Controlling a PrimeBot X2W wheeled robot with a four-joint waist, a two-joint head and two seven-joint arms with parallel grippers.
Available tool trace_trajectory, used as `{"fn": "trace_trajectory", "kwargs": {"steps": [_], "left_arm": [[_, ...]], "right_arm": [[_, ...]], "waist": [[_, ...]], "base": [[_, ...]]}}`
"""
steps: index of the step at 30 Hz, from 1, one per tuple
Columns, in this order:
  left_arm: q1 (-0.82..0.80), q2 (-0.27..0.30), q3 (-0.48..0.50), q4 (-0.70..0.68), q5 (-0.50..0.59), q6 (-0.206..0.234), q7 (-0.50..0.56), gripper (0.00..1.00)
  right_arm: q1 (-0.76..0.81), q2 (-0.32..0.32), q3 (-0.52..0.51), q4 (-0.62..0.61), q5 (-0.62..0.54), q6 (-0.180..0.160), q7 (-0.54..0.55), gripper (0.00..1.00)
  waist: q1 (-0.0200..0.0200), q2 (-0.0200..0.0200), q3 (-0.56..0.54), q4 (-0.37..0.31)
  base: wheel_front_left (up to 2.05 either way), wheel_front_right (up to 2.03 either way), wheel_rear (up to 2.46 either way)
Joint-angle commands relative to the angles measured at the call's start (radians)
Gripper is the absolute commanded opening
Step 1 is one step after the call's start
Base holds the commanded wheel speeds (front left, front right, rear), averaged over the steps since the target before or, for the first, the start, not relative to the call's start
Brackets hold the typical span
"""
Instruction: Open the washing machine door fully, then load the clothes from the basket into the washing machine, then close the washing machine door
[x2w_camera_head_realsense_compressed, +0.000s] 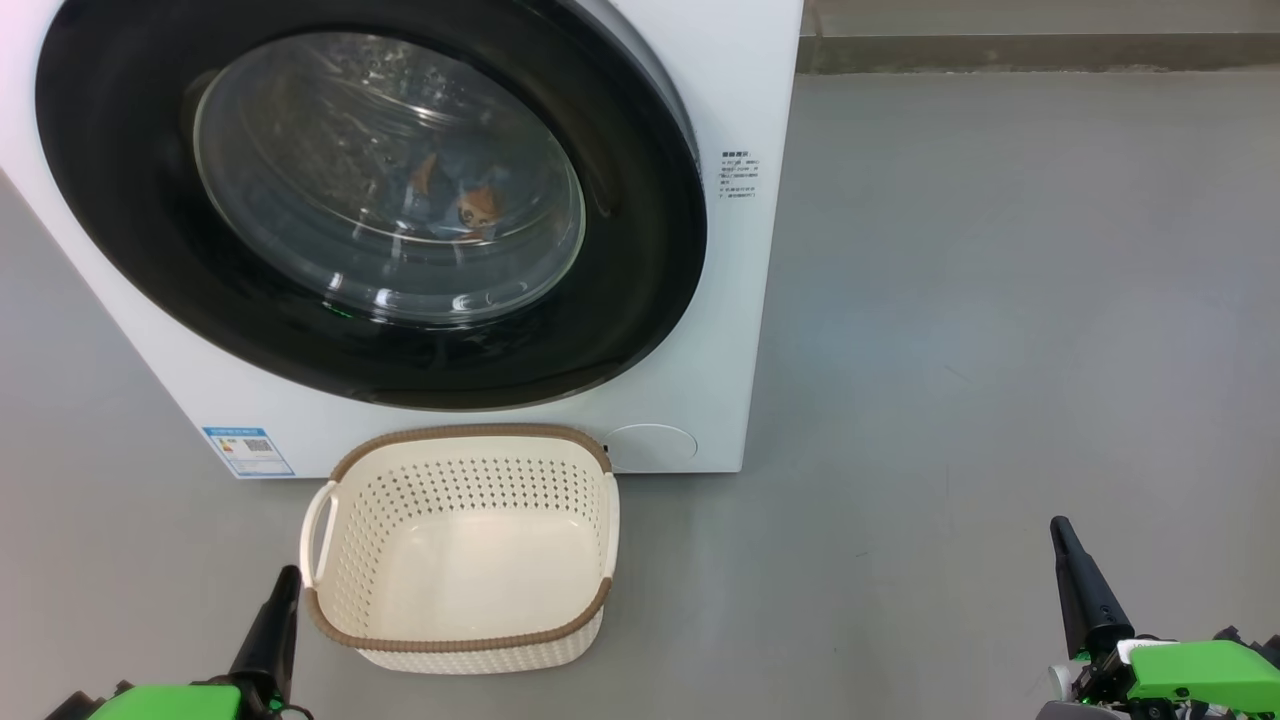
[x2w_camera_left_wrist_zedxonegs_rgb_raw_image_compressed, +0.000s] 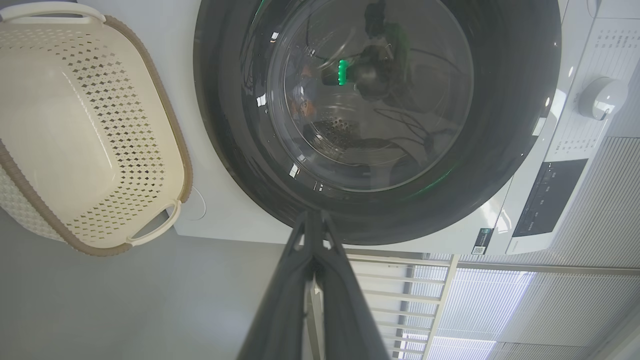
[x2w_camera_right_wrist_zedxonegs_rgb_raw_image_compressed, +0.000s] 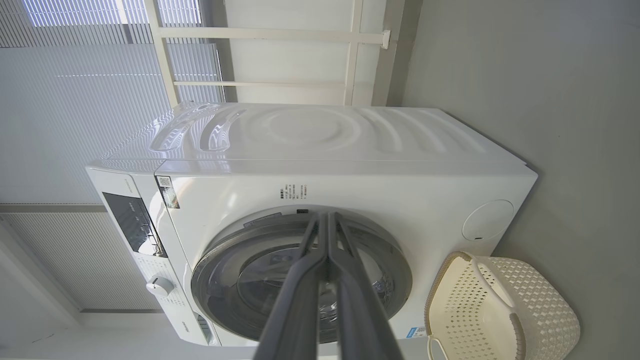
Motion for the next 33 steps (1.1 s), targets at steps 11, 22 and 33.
{"fn": "trace_trajectory", "kwargs": {"steps": [11, 22, 33], "left_arm": [[-0.041, 0.011, 0.036, -0.019, -0.003, -0.003, 0.005, 0.00], [-0.041, 0.010, 0.037, -0.019, -0.003, -0.003, 0.005, 0.00], [-0.041, 0.010, 0.037, -0.019, -0.002, -0.003, 0.005, 0.00]], "right_arm": [[-0.046, -0.001, 0.023, -0.030, -0.002, -0.001, 0.008, 0.00], [-0.046, -0.001, 0.023, -0.030, -0.003, -0.001, 0.008, 0.00], [-0.046, -0.001, 0.023, -0.030, -0.003, -0.001, 0.009, 0.00]], "waist": [[0.0000, 0.0000, 0.000, 0.000], [-0.0001, 0.0000, 0.000, 0.000], [-0.0001, 0.0000, 0.000, 0.000]], "base": [[0.00, 0.00, 0.00], [0.00, 0.00, 0.00], [0.00, 0.00, 0.00]]}}
